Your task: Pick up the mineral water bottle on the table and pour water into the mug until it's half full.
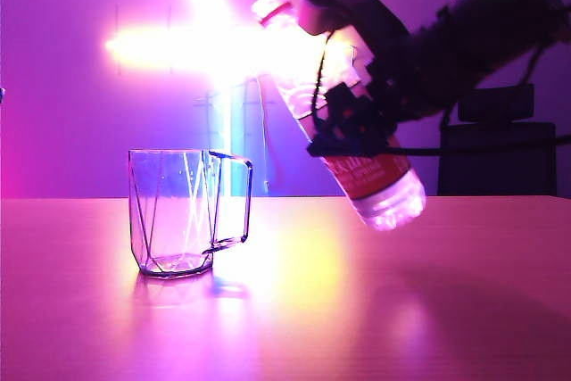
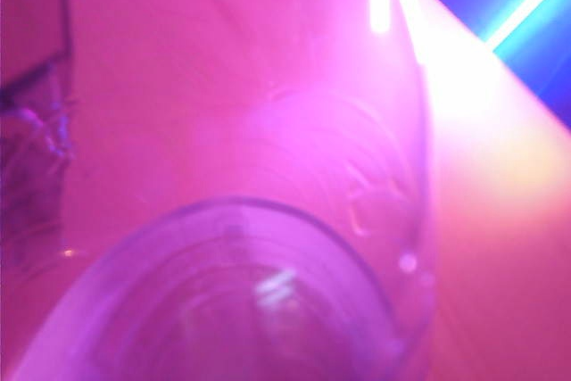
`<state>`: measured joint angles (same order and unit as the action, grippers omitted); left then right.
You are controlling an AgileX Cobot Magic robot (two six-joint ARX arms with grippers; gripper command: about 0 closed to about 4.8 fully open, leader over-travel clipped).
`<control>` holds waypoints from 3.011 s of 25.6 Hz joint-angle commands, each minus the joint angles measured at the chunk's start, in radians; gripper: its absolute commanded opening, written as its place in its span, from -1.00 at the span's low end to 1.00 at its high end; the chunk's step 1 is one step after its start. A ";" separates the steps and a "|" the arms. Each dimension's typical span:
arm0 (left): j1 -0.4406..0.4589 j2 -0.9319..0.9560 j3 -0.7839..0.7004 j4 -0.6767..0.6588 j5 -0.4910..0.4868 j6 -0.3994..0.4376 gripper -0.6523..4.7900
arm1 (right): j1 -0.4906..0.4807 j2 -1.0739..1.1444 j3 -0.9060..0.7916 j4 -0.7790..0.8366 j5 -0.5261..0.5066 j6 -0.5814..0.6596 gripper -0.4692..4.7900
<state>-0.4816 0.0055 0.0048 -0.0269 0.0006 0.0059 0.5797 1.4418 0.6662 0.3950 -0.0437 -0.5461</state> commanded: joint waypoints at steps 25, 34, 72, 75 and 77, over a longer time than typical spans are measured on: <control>0.024 0.000 0.004 0.006 0.003 -0.003 -0.77 | 0.141 0.169 0.248 -0.069 0.320 -0.614 0.20; 0.024 0.000 0.004 0.006 0.003 -0.003 -0.77 | 0.141 0.169 0.248 -0.065 0.426 -0.766 0.20; 0.024 0.000 0.004 0.006 0.003 -0.003 -0.77 | 0.143 0.169 0.248 0.032 0.560 -0.955 0.20; 0.024 0.000 0.004 0.006 0.003 -0.003 -0.77 | 0.143 0.169 0.248 0.033 0.566 -0.956 0.20; 0.024 0.000 0.004 0.006 0.003 -0.003 -0.77 | 0.143 0.169 0.248 0.032 0.566 -0.959 0.20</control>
<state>-0.4572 0.0055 0.0048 -0.0269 -0.0006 0.0059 0.7204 1.6211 0.9035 0.3771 0.5156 -1.5055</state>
